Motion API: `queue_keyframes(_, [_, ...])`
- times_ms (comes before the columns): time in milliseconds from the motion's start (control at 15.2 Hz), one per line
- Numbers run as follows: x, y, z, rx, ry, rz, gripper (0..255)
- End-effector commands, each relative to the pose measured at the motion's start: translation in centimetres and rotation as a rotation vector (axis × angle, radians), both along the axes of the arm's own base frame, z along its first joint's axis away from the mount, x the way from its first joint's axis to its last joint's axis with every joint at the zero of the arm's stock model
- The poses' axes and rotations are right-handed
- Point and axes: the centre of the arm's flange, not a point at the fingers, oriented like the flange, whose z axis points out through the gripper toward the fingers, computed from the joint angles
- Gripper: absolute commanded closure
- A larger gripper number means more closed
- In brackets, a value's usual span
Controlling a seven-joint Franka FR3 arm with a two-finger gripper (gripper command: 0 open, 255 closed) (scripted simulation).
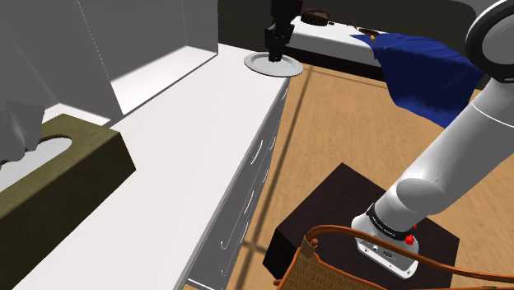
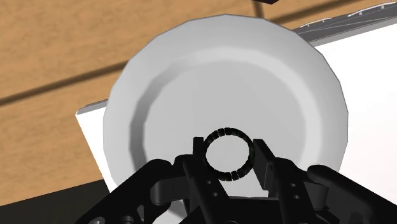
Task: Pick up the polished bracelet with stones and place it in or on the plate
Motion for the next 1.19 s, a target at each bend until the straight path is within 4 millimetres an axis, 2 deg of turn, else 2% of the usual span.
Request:
queue_keyframes(0, [0.1,0.1,-1.3,0.0,0.0,0.0,255])
queue_keyframes(528, [0.1,0.1,-1.3,0.0,0.0,0.0,255])
queue_keyframes(594, [0.1,0.1,-1.3,0.0,0.0,0.0,0])
queue_keyframes(924, [0.1,0.1,-1.3,0.0,0.0,0.0,0])
queue_keyframes(1122, [0.1,0.1,2.6,0.0,0.0,0.0,0])
